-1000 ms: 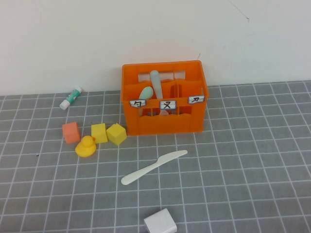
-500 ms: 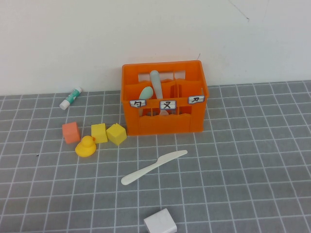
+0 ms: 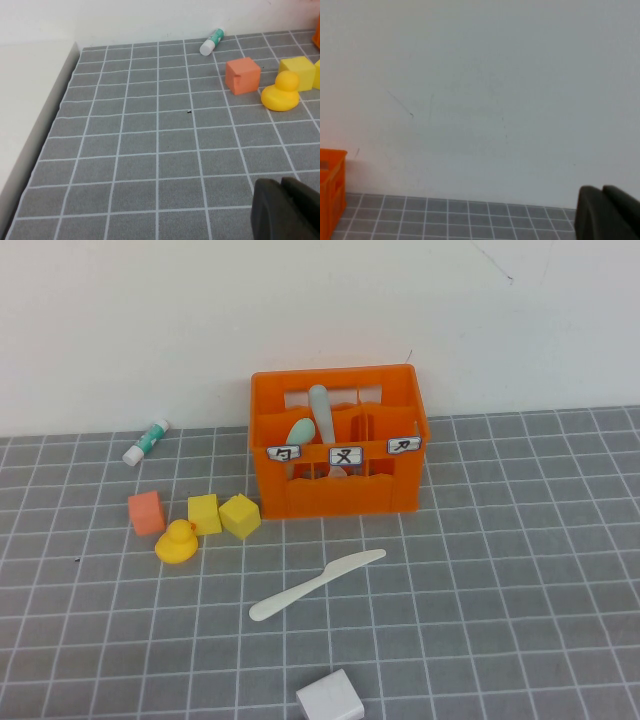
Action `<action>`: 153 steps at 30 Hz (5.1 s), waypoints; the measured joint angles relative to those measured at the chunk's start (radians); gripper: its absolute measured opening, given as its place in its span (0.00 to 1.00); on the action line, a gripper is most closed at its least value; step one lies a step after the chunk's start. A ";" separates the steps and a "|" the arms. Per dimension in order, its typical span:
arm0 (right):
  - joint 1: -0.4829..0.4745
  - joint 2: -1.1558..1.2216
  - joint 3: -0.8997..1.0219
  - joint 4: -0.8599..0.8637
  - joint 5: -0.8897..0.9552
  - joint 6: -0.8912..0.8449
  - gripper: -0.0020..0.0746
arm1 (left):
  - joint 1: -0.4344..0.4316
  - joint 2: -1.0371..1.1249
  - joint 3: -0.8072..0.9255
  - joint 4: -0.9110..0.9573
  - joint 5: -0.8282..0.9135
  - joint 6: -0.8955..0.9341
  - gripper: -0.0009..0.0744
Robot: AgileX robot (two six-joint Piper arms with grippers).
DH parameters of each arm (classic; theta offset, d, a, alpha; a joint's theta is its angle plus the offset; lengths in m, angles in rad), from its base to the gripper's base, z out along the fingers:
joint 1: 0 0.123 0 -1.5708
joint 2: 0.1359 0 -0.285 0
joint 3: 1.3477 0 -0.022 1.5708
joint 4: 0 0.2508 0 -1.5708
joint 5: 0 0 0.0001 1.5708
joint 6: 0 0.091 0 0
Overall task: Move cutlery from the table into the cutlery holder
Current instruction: Pick up the knife
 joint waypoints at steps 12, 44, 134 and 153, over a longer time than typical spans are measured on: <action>0.000 0.293 -0.160 0.458 0.325 -0.606 0.02 | 0.000 -0.002 0.000 0.001 0.002 -0.002 0.01; 0.553 1.617 -0.868 0.522 0.568 -1.263 0.03 | 0.000 -0.004 0.000 0.002 0.004 -0.002 0.01; 0.757 2.496 -1.604 0.313 0.664 -1.121 0.33 | 0.000 -0.004 0.000 0.061 0.007 -0.003 0.01; 0.757 2.342 -1.567 0.472 0.688 -0.761 0.05 | 0.000 -0.004 0.000 0.061 0.007 -0.003 0.01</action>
